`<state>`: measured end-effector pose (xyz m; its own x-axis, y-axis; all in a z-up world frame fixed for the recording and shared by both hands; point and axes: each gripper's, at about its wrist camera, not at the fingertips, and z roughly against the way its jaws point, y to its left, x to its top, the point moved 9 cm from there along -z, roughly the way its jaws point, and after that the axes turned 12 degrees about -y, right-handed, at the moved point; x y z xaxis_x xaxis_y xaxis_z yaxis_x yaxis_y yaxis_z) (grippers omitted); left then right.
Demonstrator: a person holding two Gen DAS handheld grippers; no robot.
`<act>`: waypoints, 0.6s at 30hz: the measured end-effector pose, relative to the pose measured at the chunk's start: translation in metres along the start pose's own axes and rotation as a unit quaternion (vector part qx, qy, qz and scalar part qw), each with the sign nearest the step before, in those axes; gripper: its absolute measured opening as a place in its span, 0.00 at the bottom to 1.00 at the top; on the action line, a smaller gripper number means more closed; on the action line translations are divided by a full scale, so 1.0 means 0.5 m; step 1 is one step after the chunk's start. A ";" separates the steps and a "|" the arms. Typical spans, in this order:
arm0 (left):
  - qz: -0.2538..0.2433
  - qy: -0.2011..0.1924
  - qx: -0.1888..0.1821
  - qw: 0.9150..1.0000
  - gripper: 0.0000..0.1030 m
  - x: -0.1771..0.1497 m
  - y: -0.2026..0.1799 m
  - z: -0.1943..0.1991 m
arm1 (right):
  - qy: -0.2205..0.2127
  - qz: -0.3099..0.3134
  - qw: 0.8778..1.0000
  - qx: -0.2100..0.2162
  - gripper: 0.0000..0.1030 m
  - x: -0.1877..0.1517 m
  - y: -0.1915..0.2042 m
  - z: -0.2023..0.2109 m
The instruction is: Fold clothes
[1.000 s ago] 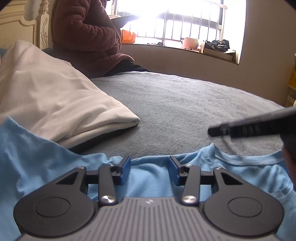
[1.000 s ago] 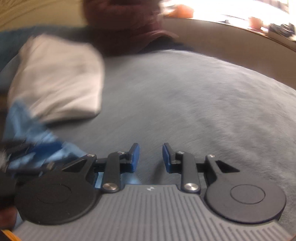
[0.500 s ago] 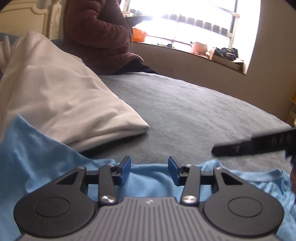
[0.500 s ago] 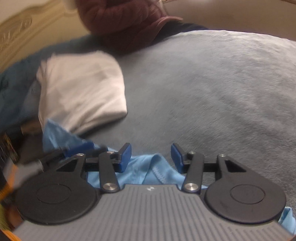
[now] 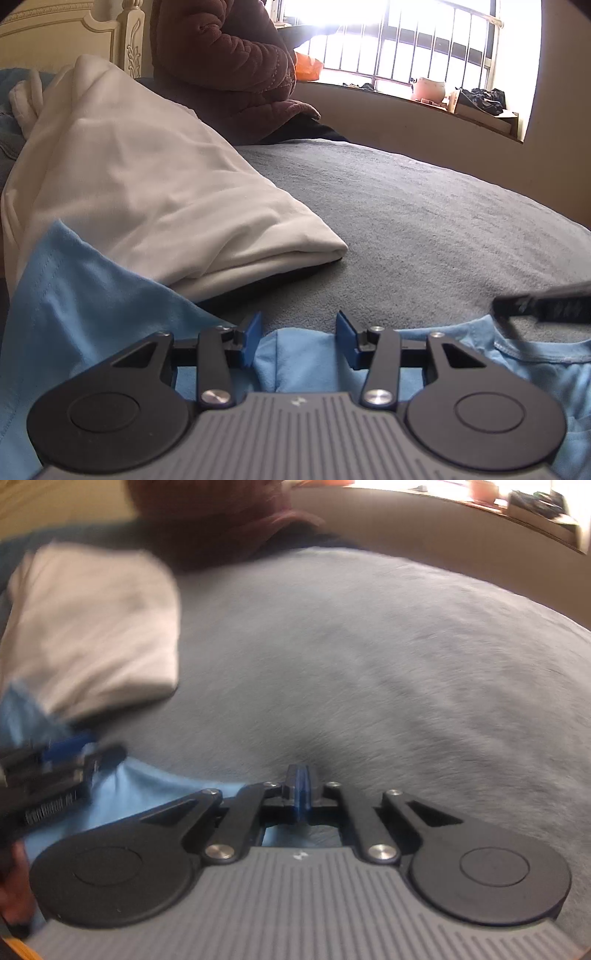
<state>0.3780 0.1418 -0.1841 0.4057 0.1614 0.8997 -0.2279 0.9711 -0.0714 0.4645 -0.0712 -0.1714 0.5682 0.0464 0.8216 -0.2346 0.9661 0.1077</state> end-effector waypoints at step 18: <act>-0.024 -0.001 0.017 1.000 0.49 0.008 -0.003 0.008 | -0.015 -0.142 0.990 0.000 0.08 -0.026 -0.073 0.095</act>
<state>0.3765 0.1404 -0.1789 0.4150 0.1138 0.9027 -0.2385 0.9711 -0.0127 0.4282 -0.1194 -0.1592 0.5883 -0.2351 0.7737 -0.0689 0.9387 0.3377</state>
